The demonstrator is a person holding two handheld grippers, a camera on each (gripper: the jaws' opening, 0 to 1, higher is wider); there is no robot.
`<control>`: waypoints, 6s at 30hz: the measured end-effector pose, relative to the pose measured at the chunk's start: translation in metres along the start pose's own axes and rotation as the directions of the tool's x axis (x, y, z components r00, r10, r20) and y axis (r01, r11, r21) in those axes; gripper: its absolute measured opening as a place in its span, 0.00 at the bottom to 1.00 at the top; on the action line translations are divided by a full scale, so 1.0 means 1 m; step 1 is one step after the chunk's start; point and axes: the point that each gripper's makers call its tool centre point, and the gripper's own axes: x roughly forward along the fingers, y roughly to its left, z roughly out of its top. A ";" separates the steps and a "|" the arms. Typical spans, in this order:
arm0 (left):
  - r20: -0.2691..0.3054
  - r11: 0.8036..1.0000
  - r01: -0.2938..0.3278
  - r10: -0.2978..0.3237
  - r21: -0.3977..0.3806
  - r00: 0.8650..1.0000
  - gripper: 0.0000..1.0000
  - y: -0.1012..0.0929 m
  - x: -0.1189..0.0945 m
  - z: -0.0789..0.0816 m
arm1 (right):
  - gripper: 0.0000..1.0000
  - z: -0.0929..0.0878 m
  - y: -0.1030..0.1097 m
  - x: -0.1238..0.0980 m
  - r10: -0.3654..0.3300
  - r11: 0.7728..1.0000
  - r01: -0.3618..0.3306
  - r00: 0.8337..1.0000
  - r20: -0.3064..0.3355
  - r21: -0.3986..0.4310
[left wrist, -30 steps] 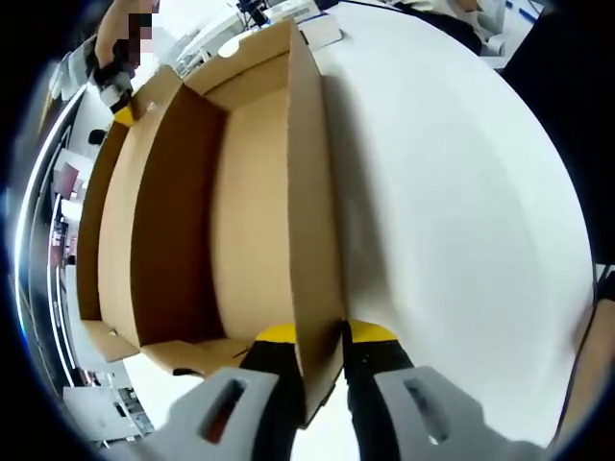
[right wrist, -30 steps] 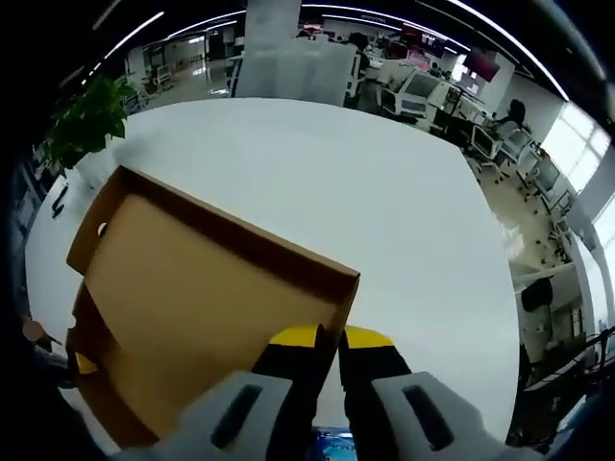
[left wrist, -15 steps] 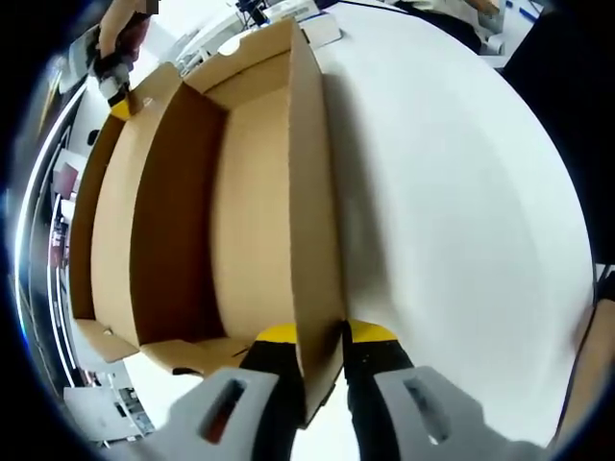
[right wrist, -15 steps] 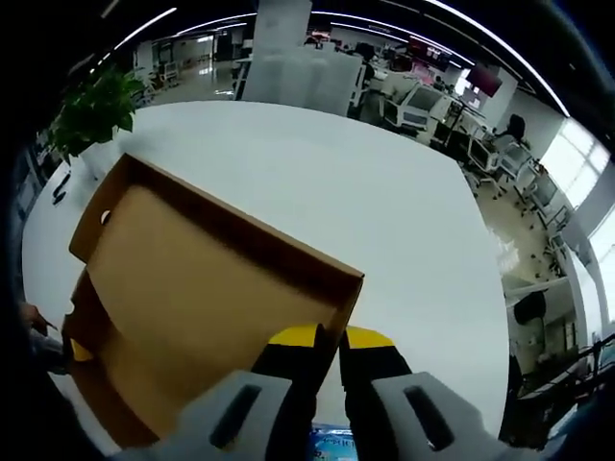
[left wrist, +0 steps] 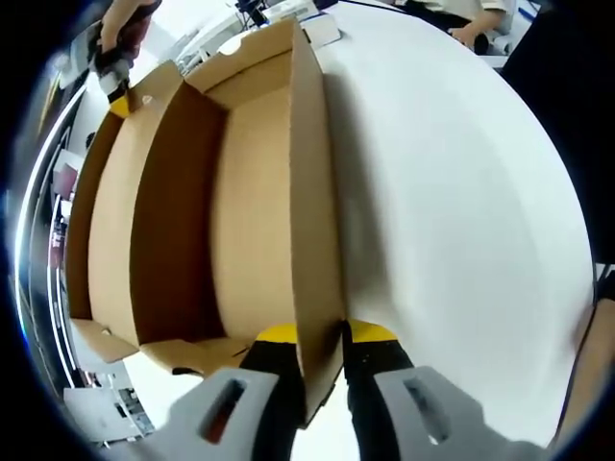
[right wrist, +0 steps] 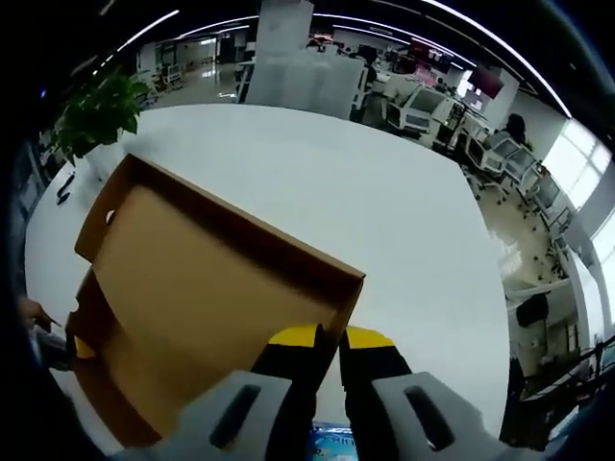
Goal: Operate the shoe box by opening the lid, removing the specified soft item, and placing it in the target area until the item is outside and the box remains undamaged.
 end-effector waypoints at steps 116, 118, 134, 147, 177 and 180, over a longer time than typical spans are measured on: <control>-0.005 1.000 0.001 -0.001 0.017 1.000 0.14 0.001 0.000 -0.003 | 0.07 -0.030 0.025 -0.118 -0.008 0.988 0.071 0.913 0.407 -0.139; -0.005 1.000 0.001 -0.001 0.017 1.000 0.14 0.001 -0.001 -0.003 | 0.07 -0.030 0.026 -0.119 -0.008 0.988 0.070 0.910 0.414 -0.136; -0.008 1.000 0.000 0.000 0.015 1.000 0.14 0.000 -0.001 -0.002 | 0.07 -0.038 0.031 -0.126 0.002 0.991 0.061 0.877 0.480 -0.116; -0.005 1.000 -0.001 0.001 0.017 1.000 0.14 0.000 -0.001 -0.002 | 0.07 -0.050 0.037 -0.134 0.004 0.993 0.059 0.859 0.511 -0.106; 0.003 1.000 -0.002 0.002 0.015 1.000 0.15 0.001 -0.001 -0.003 | 0.07 -0.066 0.049 -0.139 0.002 0.991 0.065 0.860 0.509 -0.113; 0.003 1.000 -0.003 0.003 0.014 1.000 0.15 0.001 -0.001 -0.003 | 0.07 -0.068 0.050 -0.139 0.003 0.992 0.063 0.861 0.509 -0.113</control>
